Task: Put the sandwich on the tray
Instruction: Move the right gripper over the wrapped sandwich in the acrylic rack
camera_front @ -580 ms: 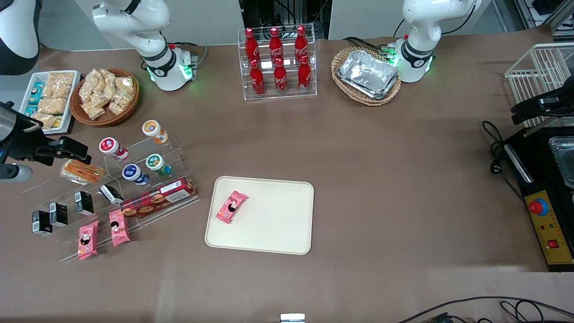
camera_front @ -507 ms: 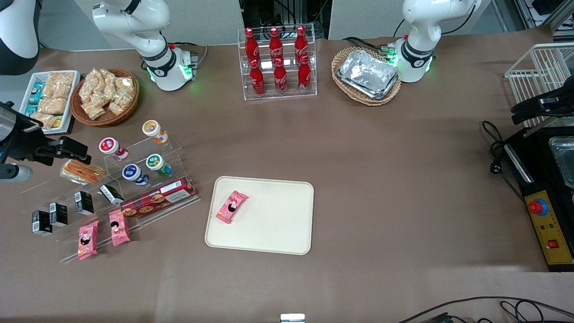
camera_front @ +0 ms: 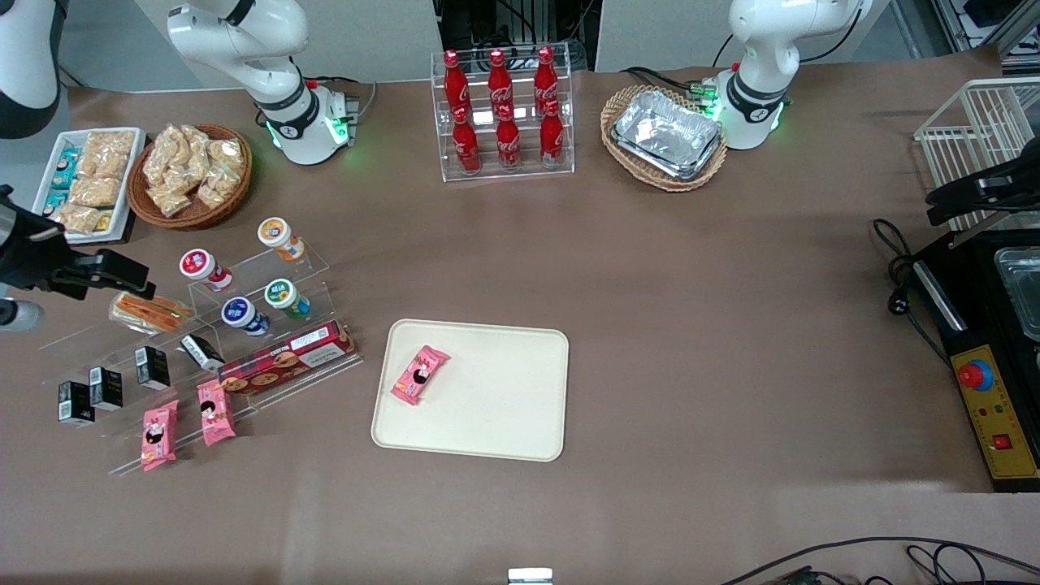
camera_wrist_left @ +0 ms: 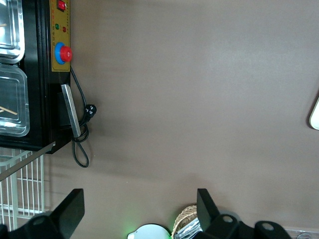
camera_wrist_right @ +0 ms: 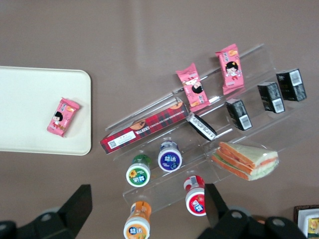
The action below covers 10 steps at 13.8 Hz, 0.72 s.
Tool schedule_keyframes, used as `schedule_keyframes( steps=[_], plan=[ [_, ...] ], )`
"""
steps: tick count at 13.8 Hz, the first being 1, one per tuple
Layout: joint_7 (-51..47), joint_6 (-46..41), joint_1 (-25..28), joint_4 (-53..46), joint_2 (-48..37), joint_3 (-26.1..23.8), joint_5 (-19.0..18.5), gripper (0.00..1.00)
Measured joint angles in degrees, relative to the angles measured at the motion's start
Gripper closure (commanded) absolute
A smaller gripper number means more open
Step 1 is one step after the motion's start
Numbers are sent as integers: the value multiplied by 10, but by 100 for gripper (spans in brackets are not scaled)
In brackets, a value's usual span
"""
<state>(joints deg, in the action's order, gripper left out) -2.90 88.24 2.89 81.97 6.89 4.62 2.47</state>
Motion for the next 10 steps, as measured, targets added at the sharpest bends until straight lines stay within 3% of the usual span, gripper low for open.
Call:
schedule_keyframes(
  steps=[2, 10],
  plan=[
    [-34, -1, -2, 0, -2, 18, 0, 0],
    [-362, -14, -42, 50, -5, 56, 0, 0]
  ],
)
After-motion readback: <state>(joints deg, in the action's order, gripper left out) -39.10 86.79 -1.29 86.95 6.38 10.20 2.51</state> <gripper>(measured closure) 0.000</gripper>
